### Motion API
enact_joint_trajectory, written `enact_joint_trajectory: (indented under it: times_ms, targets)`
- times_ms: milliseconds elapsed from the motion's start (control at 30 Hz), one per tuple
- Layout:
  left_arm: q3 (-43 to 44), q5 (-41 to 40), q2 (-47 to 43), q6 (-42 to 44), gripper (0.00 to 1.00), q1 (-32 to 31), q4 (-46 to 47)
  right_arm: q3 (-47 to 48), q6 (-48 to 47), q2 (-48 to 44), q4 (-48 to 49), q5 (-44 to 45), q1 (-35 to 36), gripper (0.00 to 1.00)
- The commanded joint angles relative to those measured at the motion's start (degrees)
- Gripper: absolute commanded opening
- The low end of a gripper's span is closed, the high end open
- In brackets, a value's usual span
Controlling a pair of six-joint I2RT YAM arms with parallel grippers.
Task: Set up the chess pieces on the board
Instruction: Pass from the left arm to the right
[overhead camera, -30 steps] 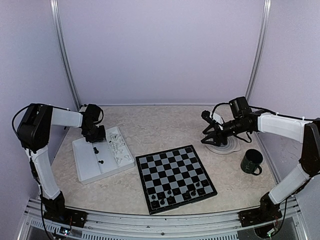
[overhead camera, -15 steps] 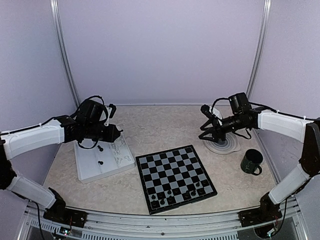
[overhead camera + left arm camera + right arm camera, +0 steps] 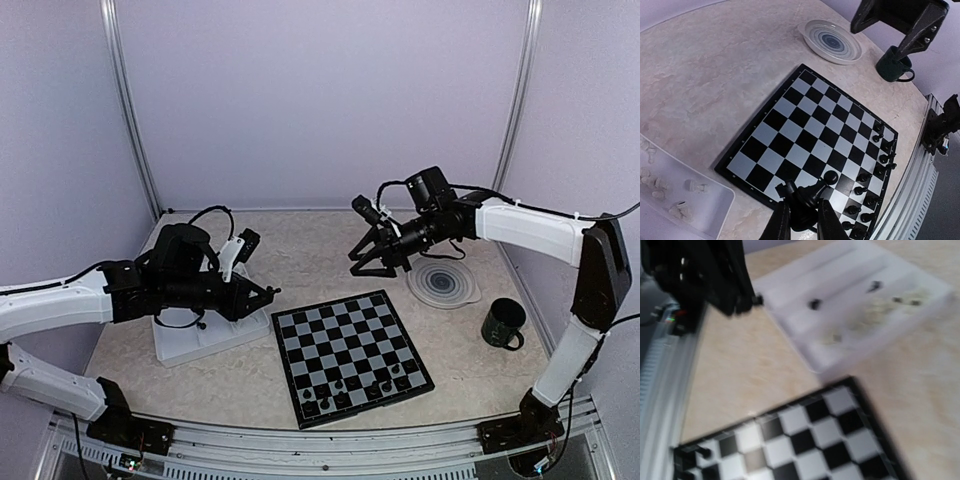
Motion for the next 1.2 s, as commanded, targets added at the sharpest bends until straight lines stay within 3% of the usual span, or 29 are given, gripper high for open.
enact_joint_trajectory:
  times_ms: [0, 200, 467, 767, 1000, 1167]
  targets:
    - [-2.0, 3.4, 0.5, -2.8, 0.14, -1.7, 9.1, 4.8, 6.6, 4.8, -2.0, -7.4, 4.3, 0.55]
    - [-4.5, 7.0, 1.2, -6.9, 0.14, -2.4, 17.0, 9.0, 10.4, 8.7, 0.1, -7.7, 10.0, 0.54]
    - [-4.4, 8.4, 3.1, -9.0, 0.14, -3.5, 19.4, 13.1, 12.1, 12.2, 1.2, -7.3, 13.8, 0.5]
    - [-3.8, 9.0, 5.0, -9.7, 0.14, -4.4, 20.7, 12.1, 13.2, 12.5, 2.5, -7.2, 14.4, 0.32]
    - [-3.1, 9.0, 6.2, -10.1, 0.14, -4.8, 21.1, 10.8, 12.9, 11.6, 3.2, -3.5, 14.8, 0.26]
    - [-3.0, 8.1, 6.0, -10.1, 0.14, -4.8, 20.9, 9.2, 12.4, 10.6, 3.9, -1.0, 15.2, 0.29]
